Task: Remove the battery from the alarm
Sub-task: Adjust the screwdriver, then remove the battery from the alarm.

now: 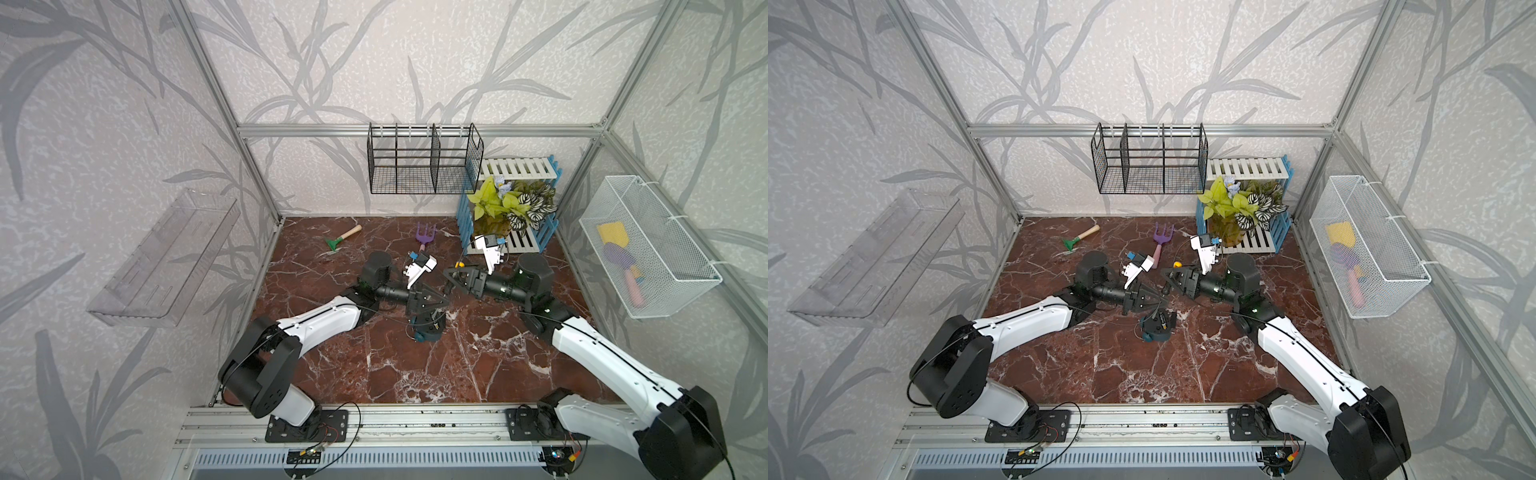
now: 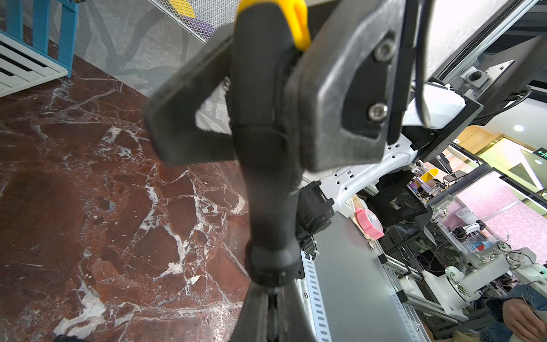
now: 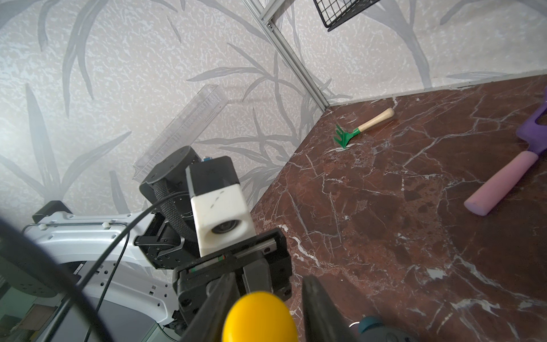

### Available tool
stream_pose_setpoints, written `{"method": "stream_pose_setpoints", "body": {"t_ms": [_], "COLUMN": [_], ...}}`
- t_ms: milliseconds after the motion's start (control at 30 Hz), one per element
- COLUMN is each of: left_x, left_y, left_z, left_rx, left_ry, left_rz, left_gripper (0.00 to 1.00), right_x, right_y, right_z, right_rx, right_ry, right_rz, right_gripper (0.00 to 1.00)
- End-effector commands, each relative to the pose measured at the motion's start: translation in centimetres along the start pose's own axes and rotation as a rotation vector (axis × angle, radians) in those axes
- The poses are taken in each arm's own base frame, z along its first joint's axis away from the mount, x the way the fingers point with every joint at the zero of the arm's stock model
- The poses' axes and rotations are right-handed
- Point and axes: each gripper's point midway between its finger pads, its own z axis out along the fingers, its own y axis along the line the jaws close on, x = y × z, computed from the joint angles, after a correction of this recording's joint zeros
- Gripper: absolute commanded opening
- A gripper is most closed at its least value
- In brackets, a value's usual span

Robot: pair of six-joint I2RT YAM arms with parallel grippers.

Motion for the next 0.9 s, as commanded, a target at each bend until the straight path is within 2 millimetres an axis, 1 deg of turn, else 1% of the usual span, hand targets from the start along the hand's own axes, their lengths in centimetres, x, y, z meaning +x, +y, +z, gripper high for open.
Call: {"method": "stream_pose_setpoints", "body": {"t_ms": [0,33,67,100,167,200,267,333,367,400,433,467,500,533,600,633,667,700,767,867], "left_x": [-1.5,-1.4,-1.4,-1.6,-1.7,-1.7,-1.4,0.7,2.0,3.3,4.1,5.2,5.5,6.3,6.6,7.3,8.5,9.0,9.5,9.3], "left_y": [-0.6,-0.4,-0.2,0.4,1.3,2.2,3.6,5.7,6.5,7.1,7.7,8.2,8.5,8.4,7.5,6.7,6.1,5.9,6.4,6.8], "left_z": [0.0,0.0,0.0,-0.1,-0.9,-1.7,-3.8,-5.6,-6.2,-6.5,-6.9,-7.1,-7.3,-7.5,-7.6,-7.6,-7.7,-7.7,-7.8,-7.7], "left_rx": [0.034,0.030,0.015,-0.012,-0.073,-0.128,-0.252,-0.414,-0.471,-0.504,-0.541,-0.576,-0.605,-0.618,-0.635,-0.629,-0.624,-0.632,-0.657,-0.677], "left_ry": [-0.016,-0.013,-0.014,-0.019,-0.024,-0.034,-0.046,0.006,0.034,0.049,0.051,0.042,0.014,-0.008,-0.070,-0.084,-0.082,-0.071,-0.041,-0.029], "left_rz": [0.052,0.050,0.048,0.048,0.055,0.063,0.133,0.217,0.255,0.284,0.300,0.280,0.281,0.287,0.400,0.462,0.540,0.576,0.615,0.665], "left_gripper": [0.00,0.01,0.07,0.17,0.48,0.60,0.80,0.97,1.00,1.00,1.00,1.00,1.00,1.00,1.00,1.00,1.00,1.00,1.00,1.00], "right_x": [-0.8,-0.9,-0.9,-1.0,-1.2,-1.3,-1.5,-1.5,-1.3,-1.3,-1.2,-1.2,-0.7,-0.4,0.7,1.2,1.8,2.1,2.4,2.7], "right_y": [1.4,1.4,1.4,1.4,0.9,0.6,-0.4,-1.2,-1.7,-2.0,-2.4,-2.6,-2.9,-3.2,-3.6,-3.4,-3.7,-4.3,-5.0,-5.3], "right_z": [-0.1,0.0,0.0,0.0,-0.2,-0.5,-1.3,-2.2,-2.6,-3.1,-3.5,-3.9,-4.0,-4.1,-3.6,-3.1,-2.4,-2.1,-1.7,-1.0], "right_rx": [-0.034,-0.035,-0.035,-0.031,0.005,0.030,0.101,0.164,0.196,0.219,0.249,0.265,0.270,0.277,0.263,0.240,0.256,0.297,0.341,0.360], "right_ry": [-0.005,-0.003,-0.002,-0.003,-0.018,-0.031,-0.060,-0.091,-0.104,-0.117,-0.129,-0.143,-0.148,-0.160,-0.162,-0.152,-0.135,-0.134,-0.157,-0.167], "right_rz": [-0.034,-0.032,-0.033,-0.031,-0.033,-0.037,-0.043,-0.059,-0.066,-0.078,-0.086,-0.098,-0.115,-0.133,-0.166,-0.213,-0.253,-0.276,-0.325,-0.358], "right_gripper": [0.28,0.23,0.18,0.15,0.12,0.11,0.08,0.07,0.06,0.03,0.00,0.00,0.00,0.00,0.00,0.00,0.00,0.00,0.00,0.00]}}
